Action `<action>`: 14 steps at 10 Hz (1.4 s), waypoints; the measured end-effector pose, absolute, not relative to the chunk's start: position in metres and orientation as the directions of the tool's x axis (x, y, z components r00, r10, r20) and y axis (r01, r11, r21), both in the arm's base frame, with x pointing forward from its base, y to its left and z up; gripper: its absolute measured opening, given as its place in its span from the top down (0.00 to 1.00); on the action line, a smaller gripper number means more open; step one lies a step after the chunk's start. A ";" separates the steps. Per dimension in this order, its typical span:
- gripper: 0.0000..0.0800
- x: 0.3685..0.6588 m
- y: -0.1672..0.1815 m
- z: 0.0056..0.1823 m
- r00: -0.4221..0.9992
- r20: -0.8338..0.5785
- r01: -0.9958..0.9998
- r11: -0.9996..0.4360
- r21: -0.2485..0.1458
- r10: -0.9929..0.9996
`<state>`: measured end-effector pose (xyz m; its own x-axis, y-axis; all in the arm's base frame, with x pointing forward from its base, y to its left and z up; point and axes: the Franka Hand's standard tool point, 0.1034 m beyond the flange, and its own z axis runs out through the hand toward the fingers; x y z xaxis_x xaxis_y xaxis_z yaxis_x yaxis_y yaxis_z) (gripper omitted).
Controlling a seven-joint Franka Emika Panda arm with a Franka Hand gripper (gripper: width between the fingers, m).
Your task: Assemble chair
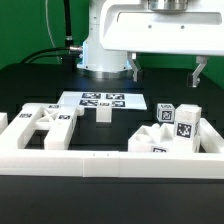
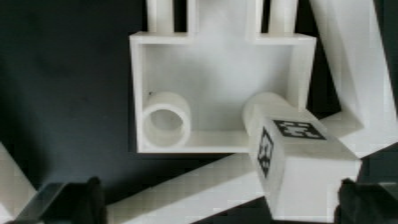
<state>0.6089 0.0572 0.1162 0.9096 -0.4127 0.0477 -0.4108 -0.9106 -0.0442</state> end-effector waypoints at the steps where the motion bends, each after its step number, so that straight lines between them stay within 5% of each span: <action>1: 0.19 0.607 0.055 0.117 0.926 0.056 -0.371 -0.928 -0.044 -0.373; 4: 0.19 0.564 0.012 0.109 0.986 0.138 -0.088 -0.996 -0.022 -0.090; 8: 0.19 0.555 -0.001 0.100 0.986 0.139 -0.092 -0.996 -0.023 -0.094; 11: 0.19 0.512 -0.033 0.061 0.984 0.178 -0.006 -1.000 0.022 -0.002; 14: 0.19 0.501 -0.033 0.045 0.991 0.130 -0.007 -1.000 0.014 -0.005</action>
Offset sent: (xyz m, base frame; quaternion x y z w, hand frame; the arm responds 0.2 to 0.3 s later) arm -0.0556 -0.0505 -0.0137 0.0528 0.0464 -0.2360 0.9692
